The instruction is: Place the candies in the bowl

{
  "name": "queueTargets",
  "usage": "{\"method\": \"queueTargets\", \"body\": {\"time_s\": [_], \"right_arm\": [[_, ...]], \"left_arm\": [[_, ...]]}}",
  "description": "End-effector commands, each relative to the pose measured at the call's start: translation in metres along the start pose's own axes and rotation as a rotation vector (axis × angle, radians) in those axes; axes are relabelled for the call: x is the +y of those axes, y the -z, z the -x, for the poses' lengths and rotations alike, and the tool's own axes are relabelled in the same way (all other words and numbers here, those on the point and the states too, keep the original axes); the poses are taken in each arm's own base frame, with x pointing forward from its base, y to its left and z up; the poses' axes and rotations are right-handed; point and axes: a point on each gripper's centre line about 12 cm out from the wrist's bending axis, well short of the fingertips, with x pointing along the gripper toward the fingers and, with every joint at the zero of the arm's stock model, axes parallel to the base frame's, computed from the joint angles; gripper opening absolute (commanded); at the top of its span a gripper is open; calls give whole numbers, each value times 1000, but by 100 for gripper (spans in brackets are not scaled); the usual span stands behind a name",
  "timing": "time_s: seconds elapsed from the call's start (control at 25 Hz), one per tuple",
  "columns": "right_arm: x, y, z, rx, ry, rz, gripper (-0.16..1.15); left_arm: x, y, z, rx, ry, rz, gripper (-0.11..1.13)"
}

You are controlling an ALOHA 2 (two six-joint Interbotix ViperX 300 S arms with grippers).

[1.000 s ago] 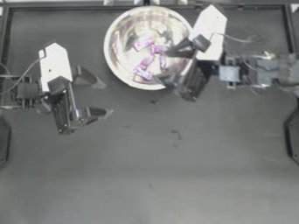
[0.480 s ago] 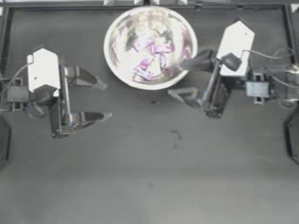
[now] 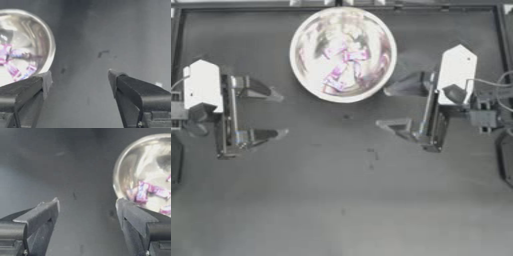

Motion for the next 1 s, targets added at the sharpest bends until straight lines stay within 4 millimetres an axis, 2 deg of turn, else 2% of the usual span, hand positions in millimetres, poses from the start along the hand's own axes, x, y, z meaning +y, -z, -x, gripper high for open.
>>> {"method": "queueTargets", "body": {"time_s": [0.04,0.36,1.0], "right_arm": [[4,-5,8,-28,-21,5,97],[6,4,21,-40,-44,9,97],[4,26,27,-32,-69,71,97]], "left_arm": [[-2,-7,10,-51,9,-12,98],[-3,3,17,-49,15,-19,98],[-7,12,29,-99,41,-24,98]]}}
